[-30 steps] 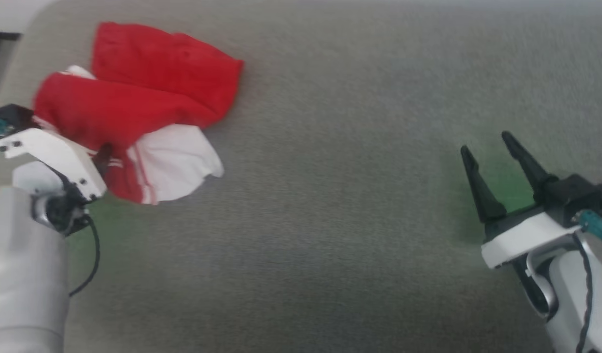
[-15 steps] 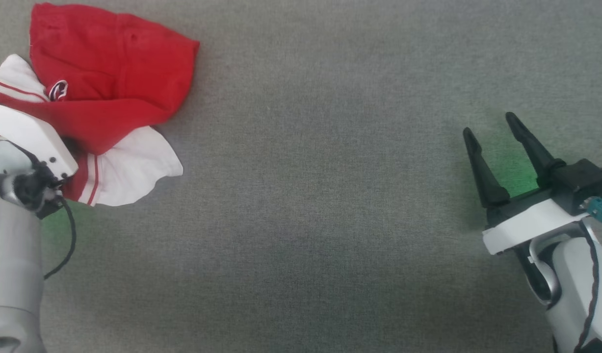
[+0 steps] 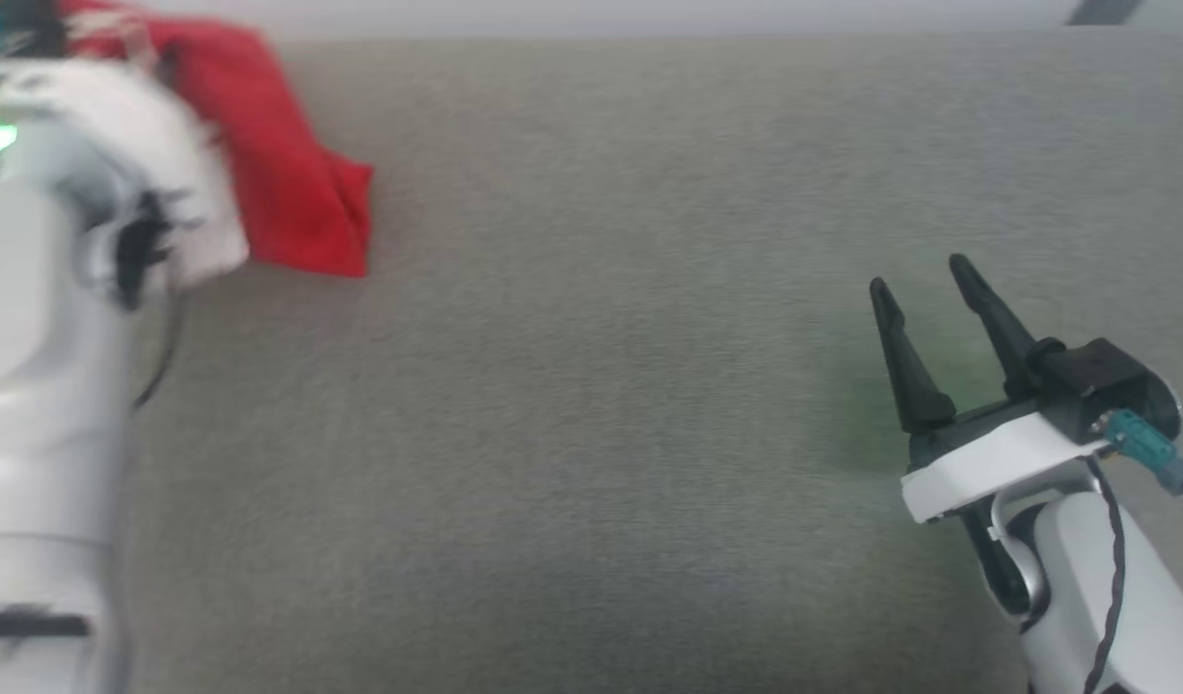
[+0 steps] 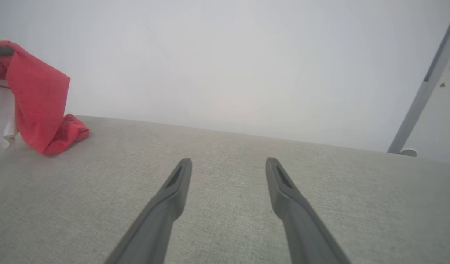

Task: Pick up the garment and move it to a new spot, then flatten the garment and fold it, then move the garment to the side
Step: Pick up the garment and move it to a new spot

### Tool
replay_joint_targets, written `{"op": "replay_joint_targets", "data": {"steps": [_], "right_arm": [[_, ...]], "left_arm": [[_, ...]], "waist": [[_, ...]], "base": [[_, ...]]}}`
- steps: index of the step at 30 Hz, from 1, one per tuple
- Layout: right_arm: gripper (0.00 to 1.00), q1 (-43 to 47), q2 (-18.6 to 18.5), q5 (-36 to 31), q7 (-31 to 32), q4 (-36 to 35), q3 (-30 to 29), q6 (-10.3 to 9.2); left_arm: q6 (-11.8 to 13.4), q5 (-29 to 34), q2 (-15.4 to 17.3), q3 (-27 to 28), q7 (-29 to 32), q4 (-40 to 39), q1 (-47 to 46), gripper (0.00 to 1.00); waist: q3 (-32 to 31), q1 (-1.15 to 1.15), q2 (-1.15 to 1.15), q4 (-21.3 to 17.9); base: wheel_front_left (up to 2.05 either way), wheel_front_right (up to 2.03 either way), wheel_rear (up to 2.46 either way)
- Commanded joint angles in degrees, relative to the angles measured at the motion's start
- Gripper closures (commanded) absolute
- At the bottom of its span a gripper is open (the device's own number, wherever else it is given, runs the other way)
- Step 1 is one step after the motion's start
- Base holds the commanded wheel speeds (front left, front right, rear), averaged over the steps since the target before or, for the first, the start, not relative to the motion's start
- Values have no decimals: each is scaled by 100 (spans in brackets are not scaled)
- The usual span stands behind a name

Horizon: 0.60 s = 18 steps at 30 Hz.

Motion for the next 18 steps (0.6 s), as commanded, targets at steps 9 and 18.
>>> {"op": "replay_joint_targets", "data": {"steps": [9,18], "right_arm": [[0,162,390,88,-17,63,-196,0],[0,-76,704,268,-17,101,-332,0]], "left_arm": [[-37,-656,-538,-2107,459,-1164,-659,100],[-33,-2178,-1068,-4690,636,-1509,-1336,100]], "waist": [[-57,0,0,-1062],[446,0,0,-2102]], "base": [[0,0,0],[0,0,0]]}}
